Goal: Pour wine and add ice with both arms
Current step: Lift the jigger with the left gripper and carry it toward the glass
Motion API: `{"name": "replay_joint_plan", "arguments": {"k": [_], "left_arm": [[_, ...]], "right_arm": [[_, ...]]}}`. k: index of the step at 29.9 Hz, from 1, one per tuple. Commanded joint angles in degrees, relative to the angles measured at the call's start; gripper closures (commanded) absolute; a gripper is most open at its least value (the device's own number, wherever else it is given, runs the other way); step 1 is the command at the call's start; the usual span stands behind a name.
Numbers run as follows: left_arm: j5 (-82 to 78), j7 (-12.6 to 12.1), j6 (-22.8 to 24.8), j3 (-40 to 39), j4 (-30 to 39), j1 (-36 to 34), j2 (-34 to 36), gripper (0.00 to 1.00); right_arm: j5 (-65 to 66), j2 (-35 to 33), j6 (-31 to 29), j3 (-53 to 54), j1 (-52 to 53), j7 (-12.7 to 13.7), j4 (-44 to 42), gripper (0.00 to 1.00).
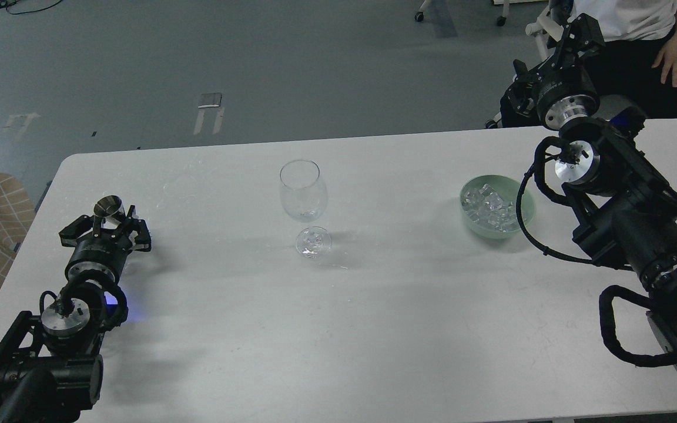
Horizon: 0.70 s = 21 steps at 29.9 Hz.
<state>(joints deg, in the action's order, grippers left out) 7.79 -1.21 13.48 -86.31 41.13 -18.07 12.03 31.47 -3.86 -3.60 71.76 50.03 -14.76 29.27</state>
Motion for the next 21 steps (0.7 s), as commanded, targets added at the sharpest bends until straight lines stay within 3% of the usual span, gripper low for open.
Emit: {"name": "replay_joint_plan", "arguments": {"k": [1,12,21], "left_arm": [[0.0,-0.3,0.3,0.0,-0.1,-0.1,0.1,0.64],[2.6,0.0,6.6,-2.0,-0.3,0.2,0.1,0.75],[2.4,-0.3,6.9,-1.8,2.2,0.2,0.0,0.82]], "right_arm": [[0.0,0.2,0.0,0.0,-0.1,0.0,0.0,0.00],[0.0,0.1,-0.1,0.0,-0.3,0.0,0.0,0.00],[-0.1,0.0,-0.1,0.0,-0.3,0.0,0.1,0.00]]}}
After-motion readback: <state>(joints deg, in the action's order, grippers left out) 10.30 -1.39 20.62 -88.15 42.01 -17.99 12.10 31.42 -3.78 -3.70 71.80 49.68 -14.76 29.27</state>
